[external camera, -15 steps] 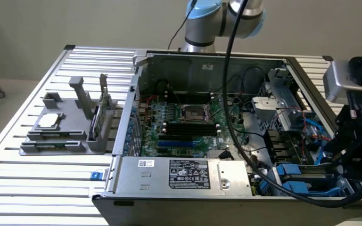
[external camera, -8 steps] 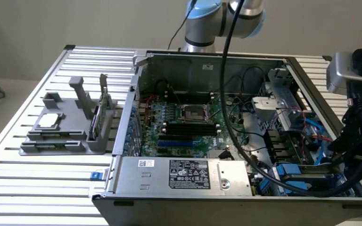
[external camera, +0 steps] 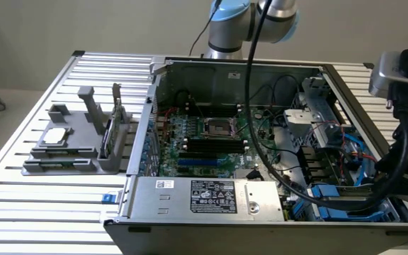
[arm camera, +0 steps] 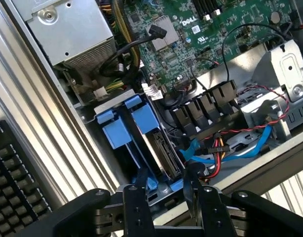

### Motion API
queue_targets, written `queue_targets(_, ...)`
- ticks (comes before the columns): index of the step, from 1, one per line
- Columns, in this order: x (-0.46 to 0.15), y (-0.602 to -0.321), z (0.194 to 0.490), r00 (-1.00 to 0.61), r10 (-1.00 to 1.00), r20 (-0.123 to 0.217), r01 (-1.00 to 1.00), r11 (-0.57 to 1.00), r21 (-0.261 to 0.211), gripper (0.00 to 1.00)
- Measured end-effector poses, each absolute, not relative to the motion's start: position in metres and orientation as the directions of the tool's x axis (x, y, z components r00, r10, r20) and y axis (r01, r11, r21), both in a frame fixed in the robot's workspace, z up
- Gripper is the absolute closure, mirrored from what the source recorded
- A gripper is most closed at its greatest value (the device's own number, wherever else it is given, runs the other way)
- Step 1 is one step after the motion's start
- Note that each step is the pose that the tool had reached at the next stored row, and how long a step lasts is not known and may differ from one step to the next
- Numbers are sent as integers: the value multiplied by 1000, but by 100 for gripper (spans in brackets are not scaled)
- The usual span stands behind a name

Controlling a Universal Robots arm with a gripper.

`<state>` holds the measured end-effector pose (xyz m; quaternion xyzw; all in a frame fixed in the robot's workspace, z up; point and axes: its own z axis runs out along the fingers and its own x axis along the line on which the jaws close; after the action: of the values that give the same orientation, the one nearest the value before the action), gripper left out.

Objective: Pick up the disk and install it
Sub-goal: 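Insert the first disk wire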

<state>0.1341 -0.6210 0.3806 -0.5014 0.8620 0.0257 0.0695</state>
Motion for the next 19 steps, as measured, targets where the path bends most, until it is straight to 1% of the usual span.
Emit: queue_targets(19, 134, -621, 382, -689, -711, -141, -716, 697, -19, 57)
